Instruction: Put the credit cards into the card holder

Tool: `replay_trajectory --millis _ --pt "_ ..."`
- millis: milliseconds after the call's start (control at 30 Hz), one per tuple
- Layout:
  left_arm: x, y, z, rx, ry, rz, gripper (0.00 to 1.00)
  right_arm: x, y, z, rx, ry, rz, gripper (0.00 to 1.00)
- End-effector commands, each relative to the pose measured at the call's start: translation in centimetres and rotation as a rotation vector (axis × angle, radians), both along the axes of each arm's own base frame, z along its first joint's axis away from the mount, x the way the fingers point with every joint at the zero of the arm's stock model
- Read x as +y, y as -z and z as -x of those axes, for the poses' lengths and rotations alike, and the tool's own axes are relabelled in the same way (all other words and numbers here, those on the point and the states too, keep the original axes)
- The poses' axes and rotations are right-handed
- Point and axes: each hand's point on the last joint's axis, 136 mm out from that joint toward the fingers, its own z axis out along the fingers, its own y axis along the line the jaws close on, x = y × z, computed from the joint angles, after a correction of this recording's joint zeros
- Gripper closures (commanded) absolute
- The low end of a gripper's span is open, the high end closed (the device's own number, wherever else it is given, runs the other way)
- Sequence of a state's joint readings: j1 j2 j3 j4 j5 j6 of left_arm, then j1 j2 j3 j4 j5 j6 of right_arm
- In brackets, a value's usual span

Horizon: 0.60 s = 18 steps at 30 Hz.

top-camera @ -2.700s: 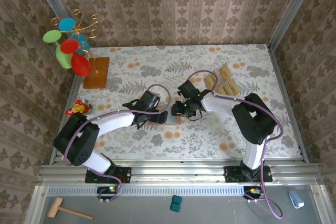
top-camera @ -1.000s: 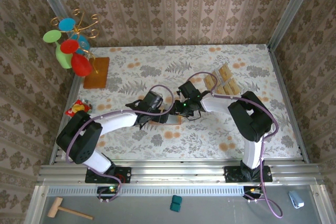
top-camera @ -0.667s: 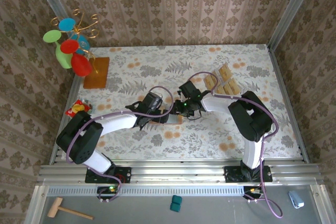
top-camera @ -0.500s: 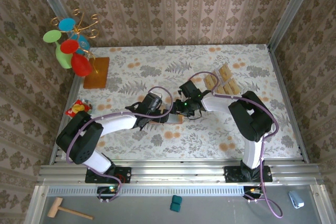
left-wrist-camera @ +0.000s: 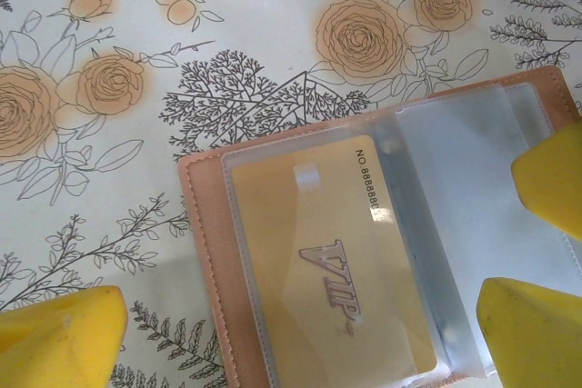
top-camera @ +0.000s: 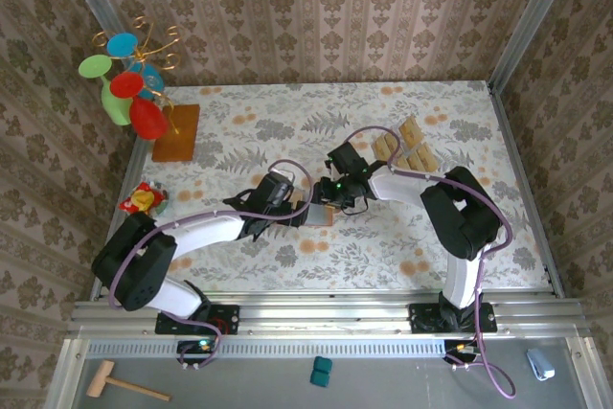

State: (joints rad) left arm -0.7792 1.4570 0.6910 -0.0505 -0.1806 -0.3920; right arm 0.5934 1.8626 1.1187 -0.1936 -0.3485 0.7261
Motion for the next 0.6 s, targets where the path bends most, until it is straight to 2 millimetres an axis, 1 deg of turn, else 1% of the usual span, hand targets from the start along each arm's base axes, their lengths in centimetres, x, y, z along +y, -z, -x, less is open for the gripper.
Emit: replay_trajectory --millis 0,67,133,233,300,567 --pt "0.7 0.1 0.5 0.004 0.005 -0.026 0.0 -0.1 -1.4 -0.5 -0.025 -0.009 0.008 0.61" --pt "0.6 0.1 0.5 0.006 0.009 -0.025 0.0 -0.2 -1.2 -0.6 -0.022 -0.007 0.012 0.65" --pt "0.6 0.2 0.5 0.007 0.013 -0.026 0.0 -0.1 -0.8 -0.7 -0.017 -0.01 0.015 0.74" --pt "0.4 0.2 0.5 0.007 0.022 -0.025 0.0 -0.1 -0.1 -0.7 -0.006 -0.015 0.023 0.83" --pt "0.3 0.2 0.5 0.007 0.027 -0.025 0.0 -0.1 0.4 -0.7 0.004 -0.016 0.03 0.85" --pt "-0.4 0.4 0.5 0.012 0.056 -0.011 0.0 0.4 1.9 -0.6 0.031 -0.025 0.037 0.87"
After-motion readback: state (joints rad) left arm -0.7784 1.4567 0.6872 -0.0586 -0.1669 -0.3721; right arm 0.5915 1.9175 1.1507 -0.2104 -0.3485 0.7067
